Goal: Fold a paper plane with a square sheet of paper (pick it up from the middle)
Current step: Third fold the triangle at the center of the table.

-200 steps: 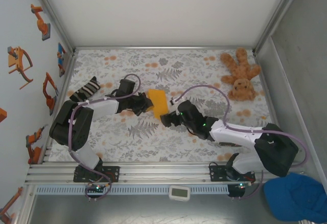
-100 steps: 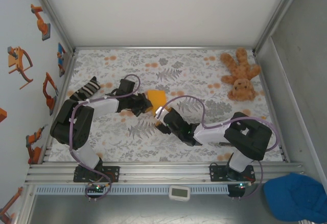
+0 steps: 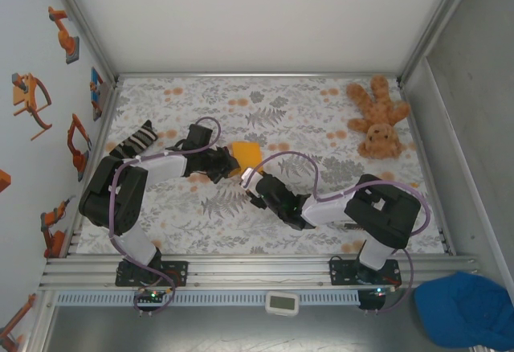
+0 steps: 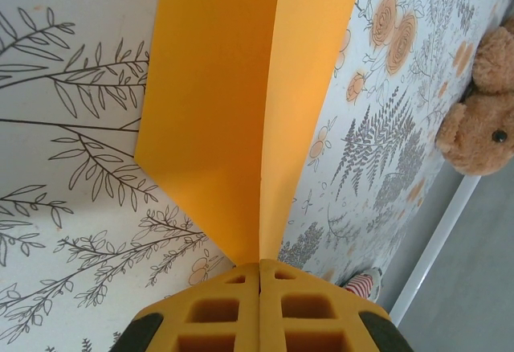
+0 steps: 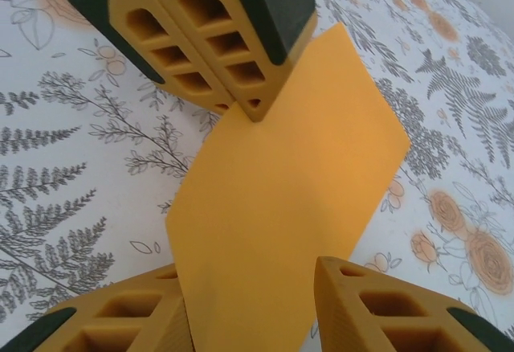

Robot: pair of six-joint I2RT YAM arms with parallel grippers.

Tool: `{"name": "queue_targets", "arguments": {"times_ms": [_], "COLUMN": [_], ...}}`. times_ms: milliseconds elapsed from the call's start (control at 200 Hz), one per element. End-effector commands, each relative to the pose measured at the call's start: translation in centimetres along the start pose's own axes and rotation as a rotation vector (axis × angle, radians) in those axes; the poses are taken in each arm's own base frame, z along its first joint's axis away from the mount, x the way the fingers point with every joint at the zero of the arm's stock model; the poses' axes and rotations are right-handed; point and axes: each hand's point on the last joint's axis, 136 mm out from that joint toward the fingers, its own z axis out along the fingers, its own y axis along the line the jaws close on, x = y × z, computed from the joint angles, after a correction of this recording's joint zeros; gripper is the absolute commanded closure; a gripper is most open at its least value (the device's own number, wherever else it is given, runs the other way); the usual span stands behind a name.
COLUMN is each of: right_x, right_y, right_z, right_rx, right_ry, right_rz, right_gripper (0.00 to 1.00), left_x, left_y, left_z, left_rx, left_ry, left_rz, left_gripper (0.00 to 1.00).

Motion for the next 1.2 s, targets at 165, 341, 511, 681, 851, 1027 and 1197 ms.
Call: {"name": "queue_targets", "arguments": {"times_ms": [165,341,511,681,851,1027,1197], "right_x": [-3.1,-3.2,-3.5,-3.5,-3.3,-2.5,-2.2], "right_y": [0.5,0.6,0.4,0.8,1.6,3.1,4.8], "right_z": [-0.3,-0.1,-0.2,-0.1,-0.4,-0.9,-1.6], "right_rx": [-0.041,-0.043,-0.04,-0.061,-0.116,-0.206,-0.313], "right_ry": [-0.089,-0.087,-0.095,-0.09,-0.075,-0.024,0.012], "right_rz": [0.059,0.076,0.096,0.089,0.099,0.175,0.319], "right_gripper": [0.64,0.69,0.7,0.81,1.0,1.0,1.0], "left_x": [0.2,0.3,0.5,0.6,0.4,-1.3,-2.0], "left_y": [-0.1,-0.1,0.3,0.3,0.4,1.4,0.1], "left_z": [0.1,0.1,0.2,0.2,-0.6,-3.9,-5.6], "left_rx": [0.003,0.005,-0.001,0.0,-0.017,-0.092,-0.07], "left_ry": [0.025,0.024,0.033,0.035,0.014,-0.102,-0.145], "left_rz": [0.01,0.008,0.004,0.006,0.011,0.044,0.103], "left_gripper": [1.0,1.0,1.0,1.0,0.85,0.67,0.64]}}
